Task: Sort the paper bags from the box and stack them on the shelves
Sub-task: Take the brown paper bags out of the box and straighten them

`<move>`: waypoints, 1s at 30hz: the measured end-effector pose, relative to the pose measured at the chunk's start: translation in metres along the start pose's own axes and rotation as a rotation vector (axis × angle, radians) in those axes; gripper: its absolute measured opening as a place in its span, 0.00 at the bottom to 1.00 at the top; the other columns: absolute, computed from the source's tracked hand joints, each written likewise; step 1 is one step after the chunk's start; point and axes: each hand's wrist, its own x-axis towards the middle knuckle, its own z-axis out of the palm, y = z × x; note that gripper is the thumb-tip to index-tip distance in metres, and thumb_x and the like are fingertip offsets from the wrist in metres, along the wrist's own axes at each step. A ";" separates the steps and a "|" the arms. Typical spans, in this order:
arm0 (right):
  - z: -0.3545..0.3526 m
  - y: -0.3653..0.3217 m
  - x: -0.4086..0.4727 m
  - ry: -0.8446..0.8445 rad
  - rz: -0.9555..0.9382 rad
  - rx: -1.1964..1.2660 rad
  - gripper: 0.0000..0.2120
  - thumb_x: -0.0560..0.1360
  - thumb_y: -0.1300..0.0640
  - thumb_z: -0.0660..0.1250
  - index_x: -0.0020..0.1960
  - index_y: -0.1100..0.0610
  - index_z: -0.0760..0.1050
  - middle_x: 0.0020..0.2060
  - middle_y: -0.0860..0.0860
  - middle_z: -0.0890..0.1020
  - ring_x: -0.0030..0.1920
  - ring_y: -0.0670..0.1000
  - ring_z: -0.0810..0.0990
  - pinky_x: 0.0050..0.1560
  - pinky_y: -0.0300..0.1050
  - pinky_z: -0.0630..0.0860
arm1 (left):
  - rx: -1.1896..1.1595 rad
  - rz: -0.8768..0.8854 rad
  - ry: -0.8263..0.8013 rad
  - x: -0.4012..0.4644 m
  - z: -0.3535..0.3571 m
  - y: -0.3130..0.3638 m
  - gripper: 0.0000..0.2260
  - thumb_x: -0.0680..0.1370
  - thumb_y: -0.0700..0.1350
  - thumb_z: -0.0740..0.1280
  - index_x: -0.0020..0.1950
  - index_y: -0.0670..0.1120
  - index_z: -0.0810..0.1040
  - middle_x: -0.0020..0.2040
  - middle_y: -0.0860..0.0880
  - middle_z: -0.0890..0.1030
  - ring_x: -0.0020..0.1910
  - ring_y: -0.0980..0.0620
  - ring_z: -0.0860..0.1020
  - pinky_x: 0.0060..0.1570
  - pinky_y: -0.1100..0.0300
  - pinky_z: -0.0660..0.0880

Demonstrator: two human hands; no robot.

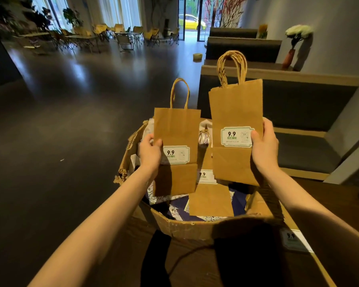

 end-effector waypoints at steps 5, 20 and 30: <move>-0.005 -0.006 -0.003 0.004 0.026 0.109 0.18 0.81 0.60 0.56 0.70 0.54 0.63 0.60 0.49 0.76 0.58 0.46 0.76 0.54 0.42 0.76 | -0.215 0.040 -0.163 -0.012 0.015 0.020 0.07 0.82 0.38 0.56 0.52 0.46 0.73 0.47 0.48 0.81 0.43 0.53 0.80 0.41 0.62 0.79; 0.013 -0.023 -0.033 -0.144 -0.008 0.272 0.19 0.82 0.54 0.53 0.72 0.57 0.63 0.64 0.51 0.74 0.64 0.48 0.73 0.61 0.38 0.73 | -0.417 0.010 -0.160 -0.045 0.077 0.023 0.12 0.79 0.35 0.61 0.59 0.48 0.70 0.53 0.43 0.80 0.45 0.50 0.81 0.40 0.61 0.80; -0.020 -0.004 -0.014 -0.019 -0.046 0.213 0.15 0.81 0.61 0.56 0.68 0.61 0.64 0.49 0.39 0.75 0.46 0.27 0.76 0.43 0.24 0.72 | 0.056 0.098 -0.443 -0.013 0.074 0.001 0.11 0.80 0.47 0.61 0.54 0.42 0.78 0.42 0.48 0.79 0.40 0.52 0.77 0.39 0.62 0.73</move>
